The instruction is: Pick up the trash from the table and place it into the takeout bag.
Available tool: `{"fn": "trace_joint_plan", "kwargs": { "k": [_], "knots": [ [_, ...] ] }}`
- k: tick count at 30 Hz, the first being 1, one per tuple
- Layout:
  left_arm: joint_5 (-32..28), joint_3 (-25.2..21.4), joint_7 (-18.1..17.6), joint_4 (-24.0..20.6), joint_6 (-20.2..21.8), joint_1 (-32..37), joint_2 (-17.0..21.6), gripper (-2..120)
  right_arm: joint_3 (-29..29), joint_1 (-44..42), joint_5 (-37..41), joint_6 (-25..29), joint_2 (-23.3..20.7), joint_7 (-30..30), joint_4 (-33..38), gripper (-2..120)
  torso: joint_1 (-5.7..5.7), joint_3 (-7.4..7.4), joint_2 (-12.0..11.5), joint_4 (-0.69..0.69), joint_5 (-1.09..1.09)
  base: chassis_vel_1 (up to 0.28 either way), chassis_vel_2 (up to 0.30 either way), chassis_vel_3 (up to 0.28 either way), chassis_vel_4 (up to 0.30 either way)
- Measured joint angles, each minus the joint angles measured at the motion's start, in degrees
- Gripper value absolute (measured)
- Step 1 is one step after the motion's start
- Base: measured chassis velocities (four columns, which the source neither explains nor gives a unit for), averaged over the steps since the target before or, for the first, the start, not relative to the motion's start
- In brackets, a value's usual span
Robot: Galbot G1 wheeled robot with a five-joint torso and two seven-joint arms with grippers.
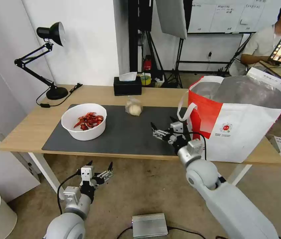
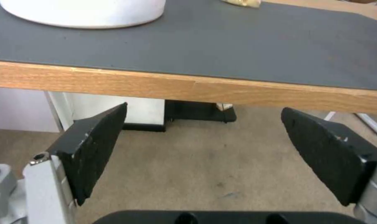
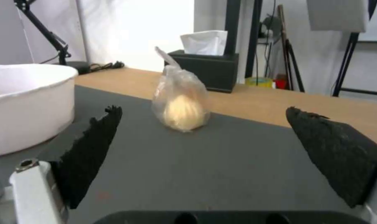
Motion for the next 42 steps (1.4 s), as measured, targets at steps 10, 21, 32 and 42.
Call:
{"fn": "trace_joint_plan", "kwargs": {
  "k": [10,21,32,42],
  "knots": [
    [0.0,-0.2,0.0,0.0,0.0,0.2,0.0,100,-5.7,10.9,3.1,-2.1,2.3,0.5,-9.7,100,0.00,0.00,0.0,0.01,0.00,0.000,0.000,0.000,0.000],
    [0.3,0.4,-0.1,0.5,0.0,0.0,-0.4,100,-10.1,18.7,3.5,-4.3,6.2,1.5,-18.7,100,0.00,0.00,0.0,0.01,0.00,0.000,0.000,0.000,0.000],
    [0.4,0.5,0.0,1.0,-0.1,-0.1,-0.4,100,-10.7,23.9,2.3,-6.9,12.9,2.5,-27.9,100,0.00,0.00,0.0,0.01,-0.01,0.000,0.000,0.000,0.000],
    [0.4,0.2,0.0,1.0,-0.1,-0.1,-0.3,100,-10.4,27.2,2.4,-8.4,16.6,2.7,-33.8,100,-0.01,0.00,0.0,0.00,0.00,0.000,0.000,0.000,0.000]
  ]
}}
